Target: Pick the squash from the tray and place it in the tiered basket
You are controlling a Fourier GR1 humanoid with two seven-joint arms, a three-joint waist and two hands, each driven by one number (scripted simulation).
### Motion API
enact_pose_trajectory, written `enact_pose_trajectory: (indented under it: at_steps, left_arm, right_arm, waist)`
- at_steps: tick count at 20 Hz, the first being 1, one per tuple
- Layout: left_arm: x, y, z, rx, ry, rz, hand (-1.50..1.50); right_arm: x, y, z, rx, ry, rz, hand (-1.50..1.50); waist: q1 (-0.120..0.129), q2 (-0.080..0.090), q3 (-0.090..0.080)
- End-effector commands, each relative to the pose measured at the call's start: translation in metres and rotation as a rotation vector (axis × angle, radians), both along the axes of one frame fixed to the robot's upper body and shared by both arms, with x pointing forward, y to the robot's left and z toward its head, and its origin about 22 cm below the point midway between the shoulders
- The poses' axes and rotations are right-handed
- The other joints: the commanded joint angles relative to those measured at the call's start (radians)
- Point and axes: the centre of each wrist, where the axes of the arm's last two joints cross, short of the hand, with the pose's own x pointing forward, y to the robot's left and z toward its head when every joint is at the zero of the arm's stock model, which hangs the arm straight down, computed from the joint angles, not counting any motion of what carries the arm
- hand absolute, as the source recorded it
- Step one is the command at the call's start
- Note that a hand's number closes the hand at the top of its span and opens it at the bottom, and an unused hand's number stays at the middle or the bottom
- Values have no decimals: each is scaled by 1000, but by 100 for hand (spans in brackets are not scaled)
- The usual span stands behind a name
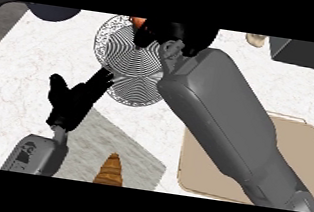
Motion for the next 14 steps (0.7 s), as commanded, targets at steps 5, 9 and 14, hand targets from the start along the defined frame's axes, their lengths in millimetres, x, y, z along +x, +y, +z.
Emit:
enact_pose_trajectory:
  at_steps: [5,9,14]
  left_arm:
    - [10,-18,13,-15,-54,-42,0]
    - [8,-11,8,-6,-41,-59,0]
    - [13,-16,13,12,-54,-54,0]
  right_arm:
    - [30,-3,-12,393,-22,-65,150]
    - [48,2,-13,440,-33,3,-150]
    - [55,13,-23,463,-108,67,-150]
  waist:
    - [29,11,4]
    - [52,18,2]
    - [65,20,2]
